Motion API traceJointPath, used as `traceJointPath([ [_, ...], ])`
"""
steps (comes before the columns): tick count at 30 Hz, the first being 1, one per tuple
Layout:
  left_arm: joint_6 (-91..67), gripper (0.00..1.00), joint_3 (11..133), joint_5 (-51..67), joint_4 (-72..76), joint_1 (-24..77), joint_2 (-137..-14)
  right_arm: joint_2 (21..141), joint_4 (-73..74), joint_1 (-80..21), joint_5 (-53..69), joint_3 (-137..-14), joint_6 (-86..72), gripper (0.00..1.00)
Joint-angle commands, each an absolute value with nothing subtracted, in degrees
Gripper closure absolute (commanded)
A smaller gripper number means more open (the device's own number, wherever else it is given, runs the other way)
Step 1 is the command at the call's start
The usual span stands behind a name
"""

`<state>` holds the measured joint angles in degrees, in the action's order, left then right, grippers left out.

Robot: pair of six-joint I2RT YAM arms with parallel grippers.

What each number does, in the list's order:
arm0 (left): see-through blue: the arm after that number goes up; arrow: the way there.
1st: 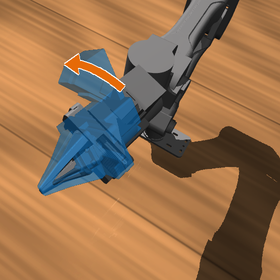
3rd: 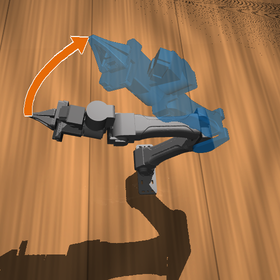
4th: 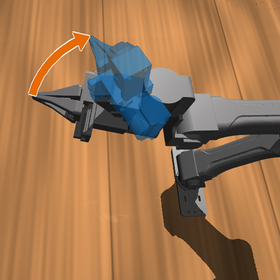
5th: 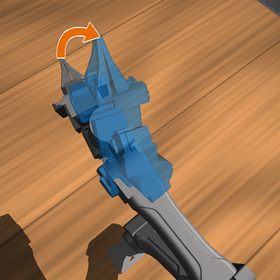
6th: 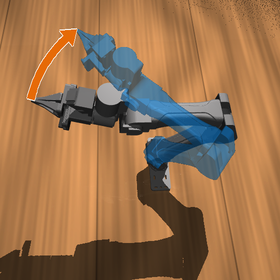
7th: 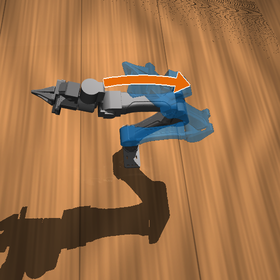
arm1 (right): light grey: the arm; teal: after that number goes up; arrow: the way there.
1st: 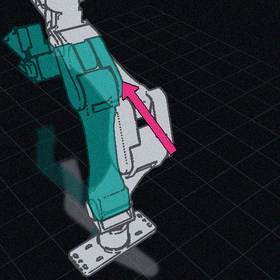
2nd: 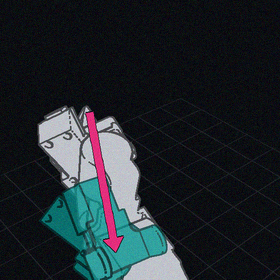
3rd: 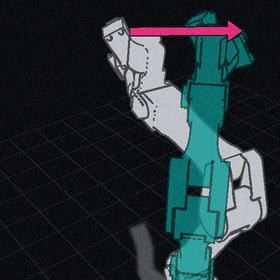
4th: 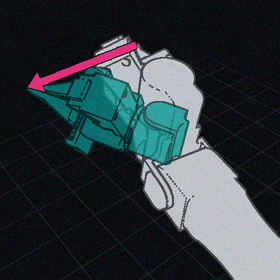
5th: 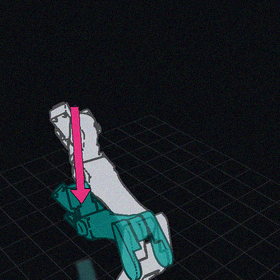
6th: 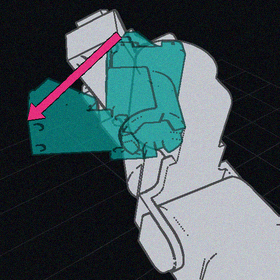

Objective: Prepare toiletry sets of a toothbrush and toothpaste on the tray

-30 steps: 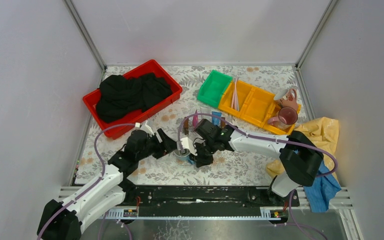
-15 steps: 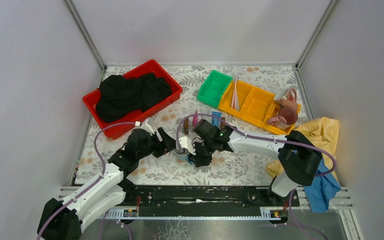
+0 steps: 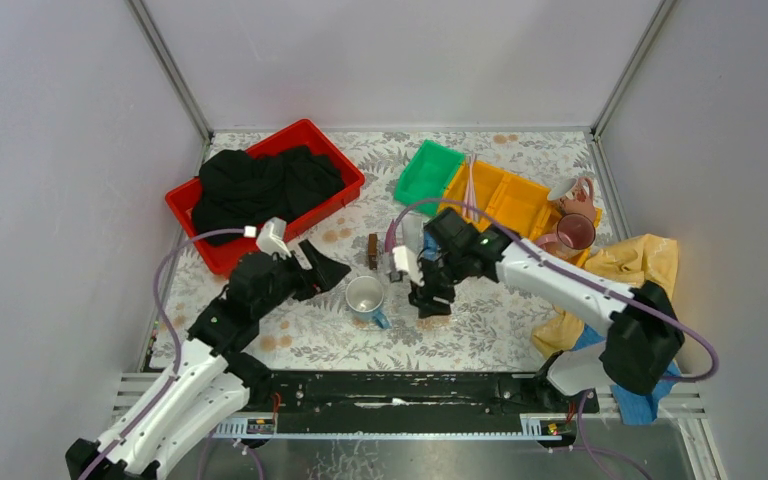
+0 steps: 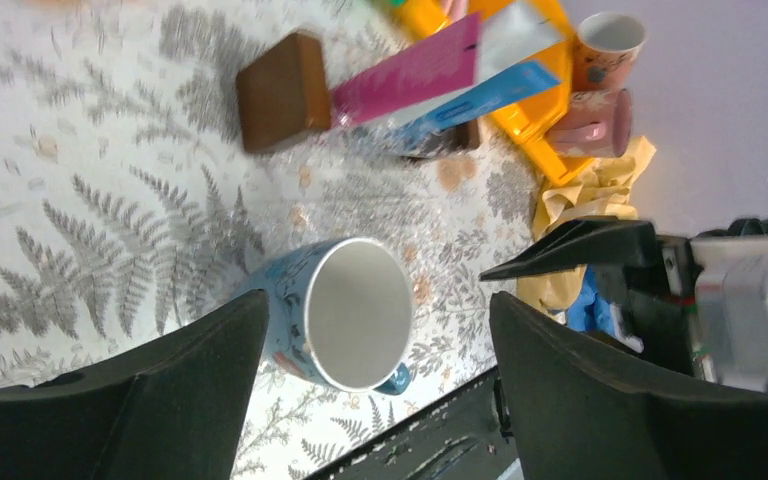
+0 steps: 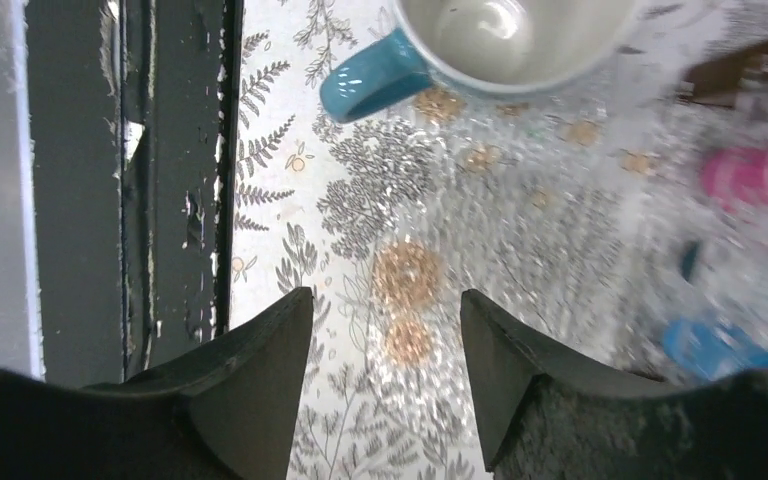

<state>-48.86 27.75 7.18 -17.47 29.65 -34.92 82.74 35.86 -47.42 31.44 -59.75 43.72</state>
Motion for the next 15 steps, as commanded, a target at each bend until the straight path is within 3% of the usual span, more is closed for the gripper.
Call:
traceJointPath([
  [1,-41.8,0.08,33.0,3.0,-16.5,30.0,-31.5,75.6,47.0,-40.9,35.4,-67.0,47.1,0.35],
  [4,-37.8,0.00,35.3,2.7,-12.1,29.9,-30.8,71.9,50.0,-34.8,35.5,-70.7,45.2,0.26],
  [11,-25.2,0.00,45.2,8.4,-5.8,30.0,-39.3,68.2,49.8,-19.3,35.6,-77.2,35.4,0.01],
  [15,-18.8,0.00,50.9,11.2,-6.2,30.0,-45.1,67.1,48.8,-8.0,34.9,-78.7,31.4,0.01],
])
